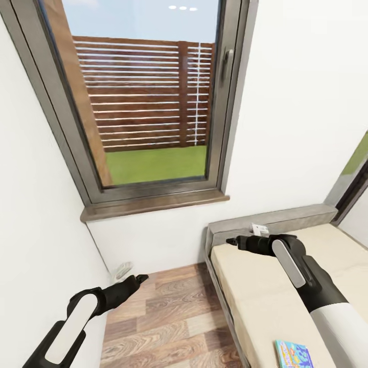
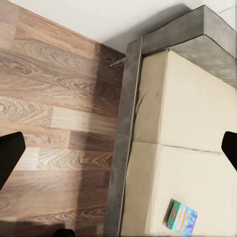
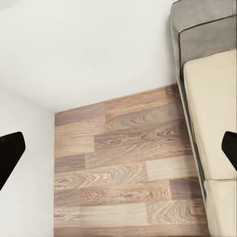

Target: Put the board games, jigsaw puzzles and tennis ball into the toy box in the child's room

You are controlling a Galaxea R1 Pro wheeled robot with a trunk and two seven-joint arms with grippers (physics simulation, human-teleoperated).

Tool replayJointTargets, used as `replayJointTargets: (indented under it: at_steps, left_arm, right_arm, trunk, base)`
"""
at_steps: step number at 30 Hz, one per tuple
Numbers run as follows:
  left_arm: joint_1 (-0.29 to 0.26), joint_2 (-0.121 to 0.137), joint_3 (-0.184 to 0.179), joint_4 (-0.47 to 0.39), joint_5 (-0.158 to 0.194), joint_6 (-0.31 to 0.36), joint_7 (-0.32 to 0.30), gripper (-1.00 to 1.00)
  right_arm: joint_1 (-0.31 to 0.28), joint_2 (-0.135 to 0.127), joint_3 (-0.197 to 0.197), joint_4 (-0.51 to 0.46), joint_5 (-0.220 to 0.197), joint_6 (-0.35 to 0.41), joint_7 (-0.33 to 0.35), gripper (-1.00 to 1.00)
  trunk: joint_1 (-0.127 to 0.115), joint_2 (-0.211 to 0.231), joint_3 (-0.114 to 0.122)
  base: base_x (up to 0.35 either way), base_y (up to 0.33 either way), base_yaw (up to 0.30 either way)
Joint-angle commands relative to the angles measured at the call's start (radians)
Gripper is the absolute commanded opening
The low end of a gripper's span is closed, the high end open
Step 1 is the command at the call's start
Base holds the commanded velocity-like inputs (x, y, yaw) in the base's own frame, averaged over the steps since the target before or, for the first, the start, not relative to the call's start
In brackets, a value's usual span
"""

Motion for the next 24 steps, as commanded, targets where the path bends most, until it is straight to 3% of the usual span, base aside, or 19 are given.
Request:
replayJointTargets:
  at_steps: [1,14,24]
  left_arm:
    - [-0.001,0.001,-0.001,-0.002,0.011,0.000,0.010,1.00]
    - [-0.001,0.002,0.000,0.001,0.011,0.000,0.009,1.00]
    - [-0.001,0.002,0.000,0.001,0.011,0.000,0.009,1.00]
  right_arm:
    - [-0.001,0.000,-0.001,0.002,0.005,0.003,0.005,1.00]
    - [-0.002,0.003,-0.024,0.010,0.001,0.004,0.005,1.00]
    - [-0.001,0.002,-0.031,0.011,0.001,0.005,0.004,1.00]
  trunk:
    - [0.001,-0.002,-0.002]
    - [0.001,-0.002,-0.002]
    - [0.001,-0.002,-0.002]
  base:
    - [0.000,0.000,-0.271]
    - [0.000,0.000,-0.266]
    - [0.000,0.000,-0.057]
